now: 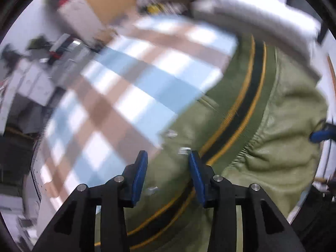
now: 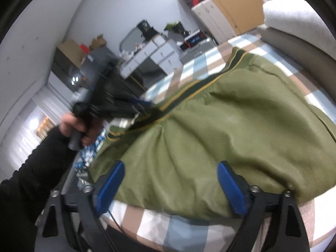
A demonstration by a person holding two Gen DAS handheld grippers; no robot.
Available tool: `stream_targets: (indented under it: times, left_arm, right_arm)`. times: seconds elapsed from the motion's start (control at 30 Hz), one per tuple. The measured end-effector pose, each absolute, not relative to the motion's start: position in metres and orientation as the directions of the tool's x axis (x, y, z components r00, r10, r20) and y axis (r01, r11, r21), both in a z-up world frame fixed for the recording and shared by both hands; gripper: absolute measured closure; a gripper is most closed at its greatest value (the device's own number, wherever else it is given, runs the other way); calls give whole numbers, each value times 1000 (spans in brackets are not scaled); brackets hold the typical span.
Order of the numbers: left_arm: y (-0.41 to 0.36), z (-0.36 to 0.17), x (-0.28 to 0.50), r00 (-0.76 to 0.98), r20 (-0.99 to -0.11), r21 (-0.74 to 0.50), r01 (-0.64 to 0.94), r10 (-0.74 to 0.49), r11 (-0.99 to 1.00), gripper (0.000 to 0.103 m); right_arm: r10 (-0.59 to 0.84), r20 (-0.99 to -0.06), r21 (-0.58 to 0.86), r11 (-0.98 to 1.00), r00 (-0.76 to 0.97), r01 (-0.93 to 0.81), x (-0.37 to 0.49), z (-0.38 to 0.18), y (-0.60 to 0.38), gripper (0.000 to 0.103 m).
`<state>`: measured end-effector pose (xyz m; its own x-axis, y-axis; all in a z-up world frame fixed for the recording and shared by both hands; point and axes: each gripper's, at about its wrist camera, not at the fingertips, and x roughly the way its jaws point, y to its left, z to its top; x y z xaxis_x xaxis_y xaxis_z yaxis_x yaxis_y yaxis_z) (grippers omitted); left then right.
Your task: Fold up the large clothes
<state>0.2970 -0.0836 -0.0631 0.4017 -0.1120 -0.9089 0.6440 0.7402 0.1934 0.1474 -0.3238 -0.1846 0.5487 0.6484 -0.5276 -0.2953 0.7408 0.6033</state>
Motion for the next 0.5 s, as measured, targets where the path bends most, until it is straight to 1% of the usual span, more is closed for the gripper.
stream_targets:
  times: [0.03,0.07,0.1,0.13,0.2,0.23,0.3,0.37,0.43,0.47,0.5]
  left_arm:
    - [-70,-51,292,440,-890,203,616,-119,761,55]
    - [-53,-38,286,487,-866,222,571,-109,790,37]
    - [-32,-27,277,538,-839,243,515,-89,822,33]
    - [-12,-20,268,566,-819,234,476,-91,848,33]
    - [19,-14,253,579,-810,194,422,-98,886,33]
    - [38,-16,239,579,-811,185,382,-79,905,33]
    - [54,-24,224,571,-819,179,352,-59,919,33]
    - [71,-39,209,565,-825,197,311,-14,930,33]
    - [78,-51,193,574,-819,199,266,10,943,33]
    - [77,-52,185,588,-809,182,248,1,952,33]
    - [77,-56,180,580,-813,123,263,-55,957,33]
  right_arm:
    - [640,-537,592,750,550,-295,146,-184,-321,0]
    - [632,-538,581,758,558,-297,144,-183,-319,0]
    - [616,-542,565,771,572,-295,142,-181,-317,0]
    - [597,-549,545,786,585,-292,140,-179,-315,0]
    - [573,-562,508,808,596,-298,136,-174,-311,0]
    - [565,-569,487,817,598,-308,135,-169,-307,0]
    - [530,-578,429,844,621,-320,132,-158,-303,0]
    - [478,-591,352,878,650,-326,132,-146,-300,0]
    - [376,-618,236,927,691,-293,138,-138,-297,0]
    - [305,-639,164,951,706,-262,143,-136,-295,0]
    - [276,-651,128,958,708,-256,145,-136,-294,0]
